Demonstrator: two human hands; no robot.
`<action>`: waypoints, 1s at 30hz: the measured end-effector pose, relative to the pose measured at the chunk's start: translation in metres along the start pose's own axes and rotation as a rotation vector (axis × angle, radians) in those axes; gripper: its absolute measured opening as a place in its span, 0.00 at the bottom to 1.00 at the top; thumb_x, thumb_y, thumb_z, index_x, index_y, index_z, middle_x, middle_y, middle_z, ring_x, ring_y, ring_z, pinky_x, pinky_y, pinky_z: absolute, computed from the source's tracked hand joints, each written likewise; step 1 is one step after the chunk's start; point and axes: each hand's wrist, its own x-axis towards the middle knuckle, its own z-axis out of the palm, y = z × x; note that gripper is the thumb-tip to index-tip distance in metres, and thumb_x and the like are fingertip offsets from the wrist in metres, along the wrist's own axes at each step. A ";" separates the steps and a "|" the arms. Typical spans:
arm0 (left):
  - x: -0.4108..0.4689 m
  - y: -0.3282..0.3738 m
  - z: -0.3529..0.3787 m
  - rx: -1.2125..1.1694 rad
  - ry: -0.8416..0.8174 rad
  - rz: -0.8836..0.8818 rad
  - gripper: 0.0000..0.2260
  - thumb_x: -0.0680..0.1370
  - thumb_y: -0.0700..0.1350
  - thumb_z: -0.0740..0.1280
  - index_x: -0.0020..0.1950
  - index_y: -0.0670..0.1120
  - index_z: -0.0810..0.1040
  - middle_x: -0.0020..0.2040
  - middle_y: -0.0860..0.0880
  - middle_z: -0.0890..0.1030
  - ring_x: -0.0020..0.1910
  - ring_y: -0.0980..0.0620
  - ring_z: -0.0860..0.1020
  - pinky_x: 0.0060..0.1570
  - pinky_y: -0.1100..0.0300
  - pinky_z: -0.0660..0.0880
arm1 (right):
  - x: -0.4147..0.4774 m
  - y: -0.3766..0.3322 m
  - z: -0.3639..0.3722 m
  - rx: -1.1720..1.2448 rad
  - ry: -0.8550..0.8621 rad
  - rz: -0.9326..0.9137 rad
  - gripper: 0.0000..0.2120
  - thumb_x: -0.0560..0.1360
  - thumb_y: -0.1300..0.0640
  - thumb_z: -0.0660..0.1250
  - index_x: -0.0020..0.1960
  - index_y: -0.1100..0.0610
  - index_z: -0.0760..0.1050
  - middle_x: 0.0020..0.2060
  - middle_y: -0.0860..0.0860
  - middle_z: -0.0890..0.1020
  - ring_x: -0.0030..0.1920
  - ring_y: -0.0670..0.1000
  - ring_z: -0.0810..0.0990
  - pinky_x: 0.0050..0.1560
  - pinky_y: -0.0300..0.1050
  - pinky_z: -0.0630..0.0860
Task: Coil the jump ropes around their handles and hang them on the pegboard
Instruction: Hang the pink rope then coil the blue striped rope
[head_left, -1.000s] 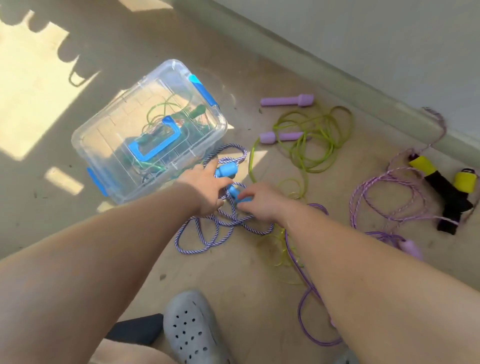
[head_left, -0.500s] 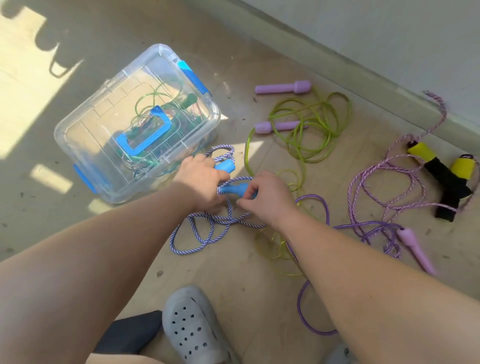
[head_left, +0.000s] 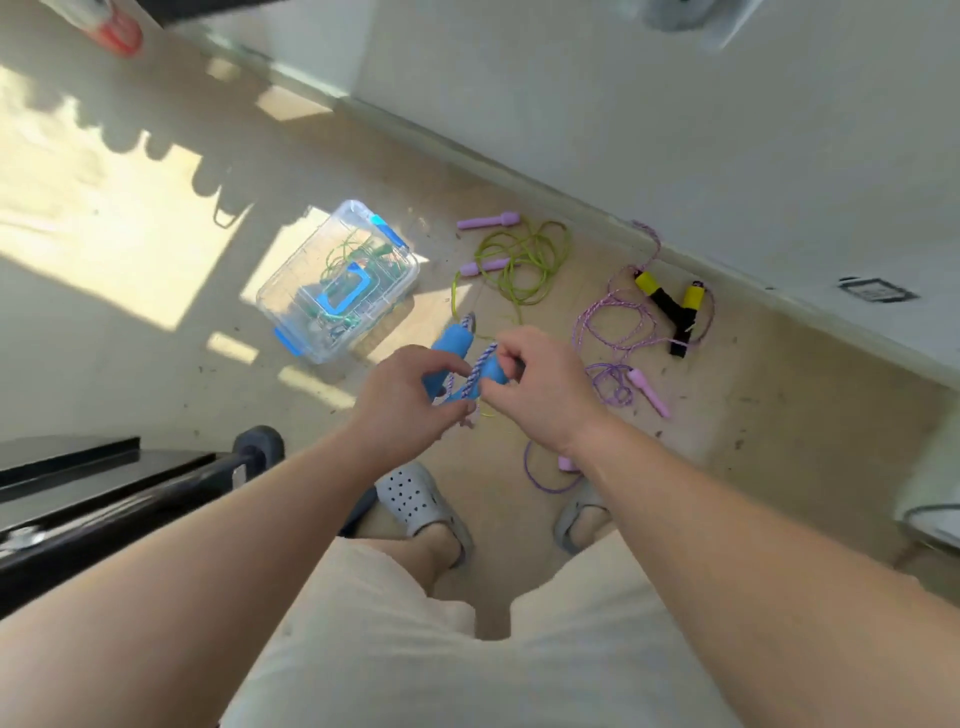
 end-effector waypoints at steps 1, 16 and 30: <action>-0.021 0.026 -0.011 -0.040 0.002 0.025 0.17 0.68 0.49 0.80 0.45 0.68 0.78 0.51 0.56 0.79 0.49 0.53 0.81 0.53 0.48 0.78 | -0.022 -0.023 -0.021 0.002 0.034 -0.022 0.19 0.66 0.59 0.73 0.35 0.48 0.61 0.33 0.44 0.67 0.34 0.48 0.64 0.36 0.47 0.61; -0.241 0.362 0.037 -0.272 0.124 0.275 0.21 0.78 0.34 0.67 0.49 0.63 0.82 0.39 0.48 0.82 0.41 0.52 0.83 0.45 0.50 0.79 | -0.305 -0.114 -0.327 0.319 0.351 -0.138 0.24 0.70 0.63 0.76 0.52 0.39 0.71 0.44 0.41 0.79 0.38 0.43 0.77 0.42 0.40 0.77; -0.349 0.572 0.155 -0.286 0.004 0.642 0.19 0.81 0.31 0.61 0.56 0.55 0.80 0.42 0.44 0.78 0.39 0.38 0.74 0.41 0.40 0.76 | -0.522 -0.052 -0.553 0.159 0.700 -0.144 0.04 0.77 0.57 0.72 0.44 0.53 0.77 0.43 0.51 0.79 0.42 0.46 0.77 0.42 0.31 0.71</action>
